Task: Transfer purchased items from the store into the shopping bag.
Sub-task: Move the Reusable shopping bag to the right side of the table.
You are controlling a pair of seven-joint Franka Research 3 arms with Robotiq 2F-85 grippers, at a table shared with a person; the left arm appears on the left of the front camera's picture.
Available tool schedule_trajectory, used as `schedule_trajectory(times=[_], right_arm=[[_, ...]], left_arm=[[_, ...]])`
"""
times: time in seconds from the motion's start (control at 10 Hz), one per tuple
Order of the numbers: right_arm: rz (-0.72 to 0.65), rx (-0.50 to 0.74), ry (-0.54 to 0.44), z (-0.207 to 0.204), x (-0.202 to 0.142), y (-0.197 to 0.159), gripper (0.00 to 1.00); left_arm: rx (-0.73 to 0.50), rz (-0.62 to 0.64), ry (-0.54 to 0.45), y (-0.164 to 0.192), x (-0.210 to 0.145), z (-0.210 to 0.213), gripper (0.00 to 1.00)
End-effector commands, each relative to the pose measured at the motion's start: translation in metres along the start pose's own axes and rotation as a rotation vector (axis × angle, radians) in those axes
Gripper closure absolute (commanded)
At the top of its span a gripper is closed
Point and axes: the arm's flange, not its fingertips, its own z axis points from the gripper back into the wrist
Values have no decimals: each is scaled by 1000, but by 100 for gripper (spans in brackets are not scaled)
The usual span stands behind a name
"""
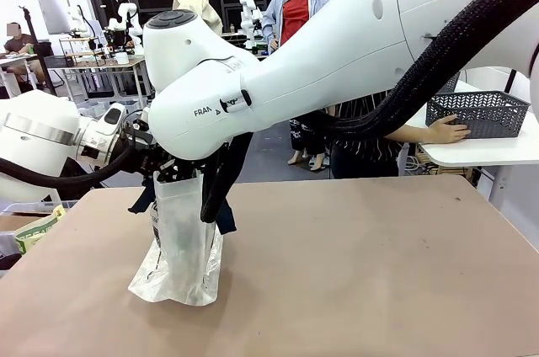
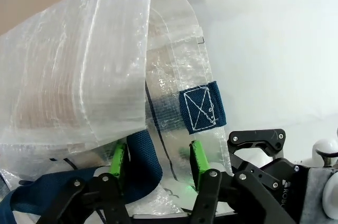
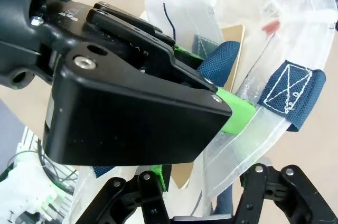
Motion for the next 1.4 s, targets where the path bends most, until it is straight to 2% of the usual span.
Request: schedule_trajectory(times=[0.0, 0.5, 0.9, 1.1, 1.3], right_arm=[[-22, 16, -7, -7, -7, 3, 39], [-66, 27, -79, -10, -2, 13, 39], [-92, 41, -86, -10, -2, 10, 39], [-89, 38, -89, -10, -3, 10, 39], [-95, 37, -86, -11, -2, 9, 39]], left_arm=[[2, -13, 23, 0, -1, -1, 39], [1, -17, 81, -4, -1, -14, 39], [-18, -39, 110, -6, -2, -14, 39], [-8, -35, 113, -5, 0, -12, 0], [-25, -39, 134, -5, -2, -10, 0]])
